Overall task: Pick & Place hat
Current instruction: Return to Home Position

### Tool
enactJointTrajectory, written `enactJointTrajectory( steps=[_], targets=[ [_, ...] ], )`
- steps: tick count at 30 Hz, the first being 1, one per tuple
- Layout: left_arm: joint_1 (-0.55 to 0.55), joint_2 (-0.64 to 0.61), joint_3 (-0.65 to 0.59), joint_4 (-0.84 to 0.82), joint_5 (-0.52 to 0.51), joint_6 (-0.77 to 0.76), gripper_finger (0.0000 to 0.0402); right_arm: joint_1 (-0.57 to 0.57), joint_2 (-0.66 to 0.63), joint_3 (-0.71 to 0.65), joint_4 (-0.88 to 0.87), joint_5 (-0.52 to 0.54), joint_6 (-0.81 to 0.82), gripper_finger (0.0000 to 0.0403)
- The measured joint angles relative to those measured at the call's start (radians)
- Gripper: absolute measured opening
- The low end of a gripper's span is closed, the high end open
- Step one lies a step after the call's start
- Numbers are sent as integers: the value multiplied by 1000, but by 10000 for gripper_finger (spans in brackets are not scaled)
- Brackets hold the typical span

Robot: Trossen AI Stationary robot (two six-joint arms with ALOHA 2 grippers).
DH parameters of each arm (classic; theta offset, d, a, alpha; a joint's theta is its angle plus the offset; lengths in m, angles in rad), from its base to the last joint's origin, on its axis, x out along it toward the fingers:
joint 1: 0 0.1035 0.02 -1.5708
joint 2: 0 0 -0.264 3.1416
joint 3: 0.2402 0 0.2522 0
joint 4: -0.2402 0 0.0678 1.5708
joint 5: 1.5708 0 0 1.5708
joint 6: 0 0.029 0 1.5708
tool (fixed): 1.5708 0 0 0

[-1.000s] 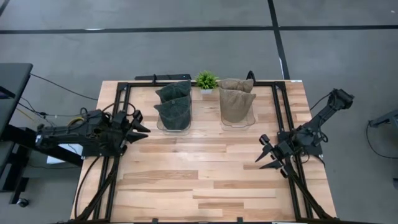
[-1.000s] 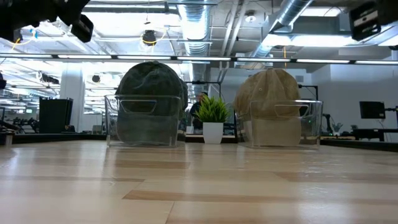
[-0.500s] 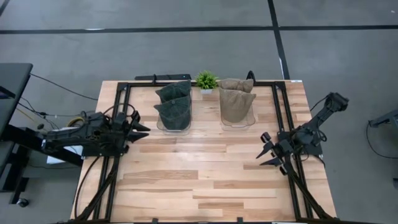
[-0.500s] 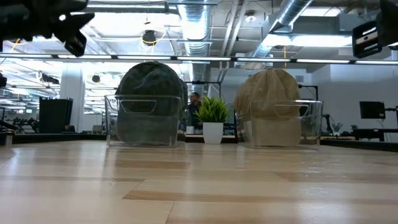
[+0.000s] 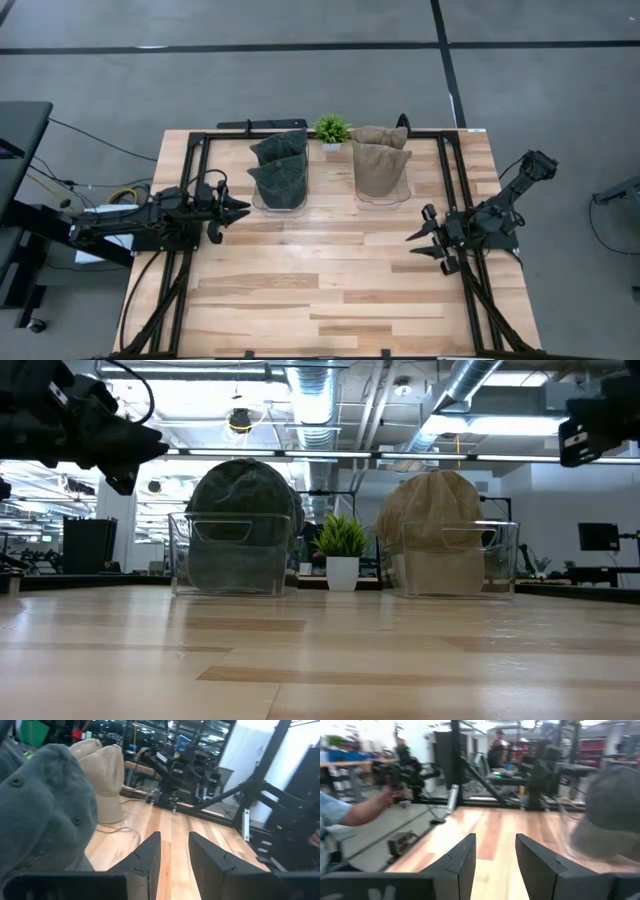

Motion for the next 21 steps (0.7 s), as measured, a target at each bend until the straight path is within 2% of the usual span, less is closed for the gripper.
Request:
enactJointTrajectory(
  steps=[5, 11, 21],
  targets=[
    [0, 4, 0, -2, -10, 0, 97, 0, 0, 0, -50, 69, 12, 128],
    [0, 4, 0, -3, -10, -3, 97, -20, 0, -1, -98, 69, 62, 128],
    [0, 45, 1, -6, -11, -3, 97, -130, 16, -2, -137, 92, 80, 128]
  ],
)
